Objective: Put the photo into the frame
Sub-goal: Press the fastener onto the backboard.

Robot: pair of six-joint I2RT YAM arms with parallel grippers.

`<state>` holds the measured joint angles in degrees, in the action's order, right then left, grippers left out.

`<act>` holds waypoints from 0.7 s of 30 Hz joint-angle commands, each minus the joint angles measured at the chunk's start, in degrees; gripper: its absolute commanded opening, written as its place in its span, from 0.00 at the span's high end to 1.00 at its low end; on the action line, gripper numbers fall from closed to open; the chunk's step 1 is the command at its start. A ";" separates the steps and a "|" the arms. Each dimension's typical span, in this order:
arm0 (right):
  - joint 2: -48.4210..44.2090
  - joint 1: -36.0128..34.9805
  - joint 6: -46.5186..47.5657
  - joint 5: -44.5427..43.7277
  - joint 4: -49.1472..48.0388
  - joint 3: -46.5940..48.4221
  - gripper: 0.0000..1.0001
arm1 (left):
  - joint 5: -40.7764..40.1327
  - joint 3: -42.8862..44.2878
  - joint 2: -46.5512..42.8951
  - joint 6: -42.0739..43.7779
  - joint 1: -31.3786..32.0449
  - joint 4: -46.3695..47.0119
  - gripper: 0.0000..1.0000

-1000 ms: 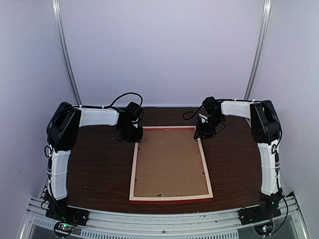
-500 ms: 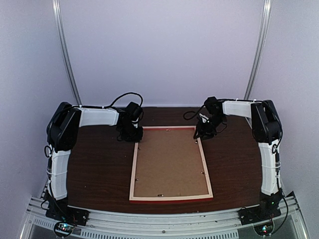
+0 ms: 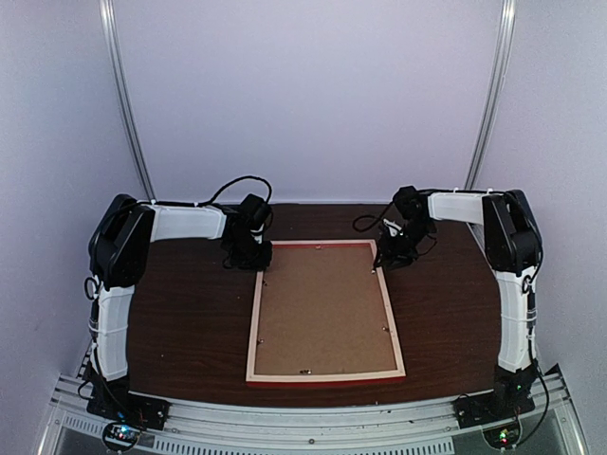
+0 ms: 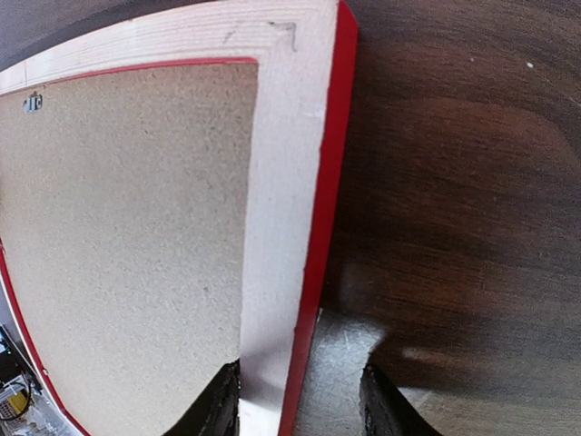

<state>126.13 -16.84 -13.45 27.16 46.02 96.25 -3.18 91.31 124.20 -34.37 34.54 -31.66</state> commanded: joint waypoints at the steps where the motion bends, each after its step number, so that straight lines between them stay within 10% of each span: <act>1: 0.85 -0.24 0.51 -3.72 3.80 -1.77 0.55 | 1.38 -0.16 2.84 0.73 0.35 -0.63 0.79; 21: 2.29 -3.40 2.86 -14.78 9.18 1.51 0.61 | 1.56 0.27 3.41 0.84 0.35 -0.63 0.78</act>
<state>126.13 -19.86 -11.92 19.00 48.88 97.89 -2.85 91.59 124.44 -34.37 34.54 -31.53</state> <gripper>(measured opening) 0.397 0.215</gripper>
